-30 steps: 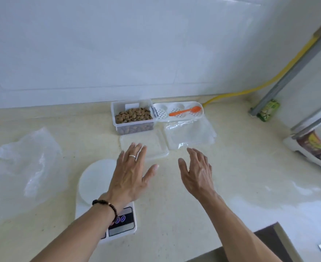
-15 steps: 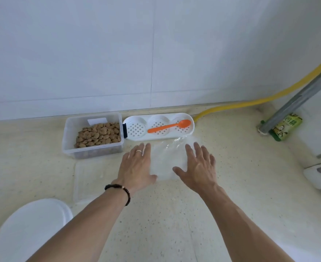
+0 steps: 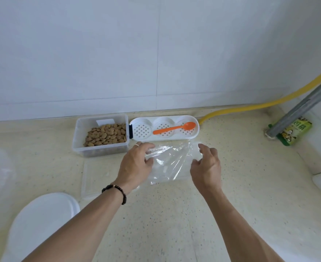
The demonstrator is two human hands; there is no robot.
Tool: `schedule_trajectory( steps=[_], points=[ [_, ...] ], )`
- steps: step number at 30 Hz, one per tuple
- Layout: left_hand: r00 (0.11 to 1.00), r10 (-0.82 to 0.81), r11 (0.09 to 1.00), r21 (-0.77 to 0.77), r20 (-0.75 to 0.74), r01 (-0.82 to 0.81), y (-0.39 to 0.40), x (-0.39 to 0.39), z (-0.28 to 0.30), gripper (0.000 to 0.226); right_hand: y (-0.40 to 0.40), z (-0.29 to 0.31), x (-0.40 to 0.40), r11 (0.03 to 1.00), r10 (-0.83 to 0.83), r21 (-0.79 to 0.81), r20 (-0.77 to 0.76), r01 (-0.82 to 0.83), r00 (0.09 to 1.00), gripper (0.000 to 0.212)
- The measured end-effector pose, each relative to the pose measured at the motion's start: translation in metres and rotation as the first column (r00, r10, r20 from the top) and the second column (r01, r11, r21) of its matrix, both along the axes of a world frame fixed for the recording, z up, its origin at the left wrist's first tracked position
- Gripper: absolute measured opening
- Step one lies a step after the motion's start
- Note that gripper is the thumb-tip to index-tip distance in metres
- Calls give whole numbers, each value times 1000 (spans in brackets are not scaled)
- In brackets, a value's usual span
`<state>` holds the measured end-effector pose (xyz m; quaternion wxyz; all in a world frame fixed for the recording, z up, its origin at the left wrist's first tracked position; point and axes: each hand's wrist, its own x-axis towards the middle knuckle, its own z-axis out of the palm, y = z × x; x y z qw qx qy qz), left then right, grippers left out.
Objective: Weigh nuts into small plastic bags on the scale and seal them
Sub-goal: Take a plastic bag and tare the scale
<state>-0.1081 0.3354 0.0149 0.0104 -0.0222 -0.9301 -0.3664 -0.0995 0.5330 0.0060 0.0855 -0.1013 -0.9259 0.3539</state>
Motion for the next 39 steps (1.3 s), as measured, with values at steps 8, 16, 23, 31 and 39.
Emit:
schedule_trajectory(
  steps=[8, 16, 23, 31, 39],
  points=[
    [989, 124, 941, 306, 83, -144, -71, 41, 43, 25, -39, 55, 24, 956, -32, -283, 146, 73, 989, 54],
    [983, 152, 933, 314, 105, -177, -162, 98, 55, 13, -121, 79, 73, 935, -24, -346, 144, 73, 989, 38],
    [981, 141, 918, 354, 133, -179, -196, 119, 47, 9, -153, 82, 108, 940, -84, -314, 160, 131, 984, 25],
    [976, 94, 923, 349, 197, -160, -182, 105, 32, 14, -126, 64, 115, 890, -133, -393, 263, 232, 956, 12],
    [911, 363, 892, 211, 196, -400, -259, 137, 8, 14, -194, 18, 111, 836, 152, -541, 393, 94, 907, 10]
  ],
)
